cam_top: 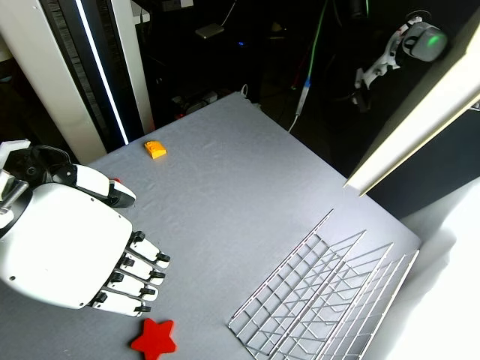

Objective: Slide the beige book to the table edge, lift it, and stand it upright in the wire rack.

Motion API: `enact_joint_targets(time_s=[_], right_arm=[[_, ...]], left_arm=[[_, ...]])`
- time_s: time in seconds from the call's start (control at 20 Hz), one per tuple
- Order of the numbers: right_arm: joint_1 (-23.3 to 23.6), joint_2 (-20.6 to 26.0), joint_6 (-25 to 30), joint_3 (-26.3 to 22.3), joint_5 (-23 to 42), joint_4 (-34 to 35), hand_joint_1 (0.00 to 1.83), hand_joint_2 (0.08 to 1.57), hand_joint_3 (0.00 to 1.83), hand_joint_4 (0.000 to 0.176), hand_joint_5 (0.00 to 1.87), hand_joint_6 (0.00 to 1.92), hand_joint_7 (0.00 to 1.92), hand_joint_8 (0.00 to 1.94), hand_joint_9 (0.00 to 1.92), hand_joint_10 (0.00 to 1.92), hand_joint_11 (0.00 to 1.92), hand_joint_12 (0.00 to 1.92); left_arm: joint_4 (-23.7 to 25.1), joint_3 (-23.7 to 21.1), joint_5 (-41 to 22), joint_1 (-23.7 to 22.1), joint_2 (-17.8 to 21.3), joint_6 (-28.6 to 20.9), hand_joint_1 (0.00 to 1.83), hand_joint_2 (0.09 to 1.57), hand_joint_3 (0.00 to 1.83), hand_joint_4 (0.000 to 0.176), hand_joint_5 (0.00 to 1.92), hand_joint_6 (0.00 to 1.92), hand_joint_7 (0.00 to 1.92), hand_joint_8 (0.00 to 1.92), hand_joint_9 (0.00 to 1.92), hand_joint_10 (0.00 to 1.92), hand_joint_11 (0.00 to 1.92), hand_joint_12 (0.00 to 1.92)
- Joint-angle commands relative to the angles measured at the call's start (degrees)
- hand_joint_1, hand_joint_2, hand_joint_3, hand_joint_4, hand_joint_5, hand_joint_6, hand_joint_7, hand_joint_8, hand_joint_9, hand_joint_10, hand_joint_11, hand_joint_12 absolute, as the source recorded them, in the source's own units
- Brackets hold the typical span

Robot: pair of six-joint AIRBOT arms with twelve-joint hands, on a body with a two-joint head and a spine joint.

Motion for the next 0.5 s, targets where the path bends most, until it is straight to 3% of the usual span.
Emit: enact_joint_targets(time_s=[0.0, 0.3, 0.45], right_arm=[[0.81, 0.42, -0.16, 0.16, -3.59, -1.99, 0.22, 1.19, 0.0, 0.0, 0.3, 0.01, 0.29, 0.0, 0.28, 0.0, 0.0, 0.77], [0.8, 0.41, 2.06, 0.54, -3.56, -1.99, 0.19, 1.2, 0.0, 0.0, 0.28, 0.0, 0.27, 0.0, 0.24, 0.0, 0.0, 0.64], [0.79, 0.39, 1.88, 0.67, -3.37, -1.99, 0.23, 1.19, 0.0, 0.0, 0.28, 0.0, 0.27, 0.0, 0.24, 0.0, 0.0, 0.68]], left_arm=[[-0.8, 0.52, -7.39, -1.03, 0.06, -0.96, 1.49, 1.16, 0.0, 0.0, 0.81, 1.11, 0.79, 1.19, 0.84, 1.28, 0.75, 1.62], [-0.8, 2.31, -8.02, -1.52, -5.37, -0.57, 1.49, 1.16, 0.0, 0.0, 0.84, 1.09, 0.78, 1.21, 0.82, 1.28, 0.75, 1.62], [-0.84, 3.3, -8.03, -1.5, -7.56, -0.57, 1.49, 1.15, 0.0, 0.0, 0.81, 1.13, 0.82, 1.15, 0.87, 1.21, 0.76, 1.6]])
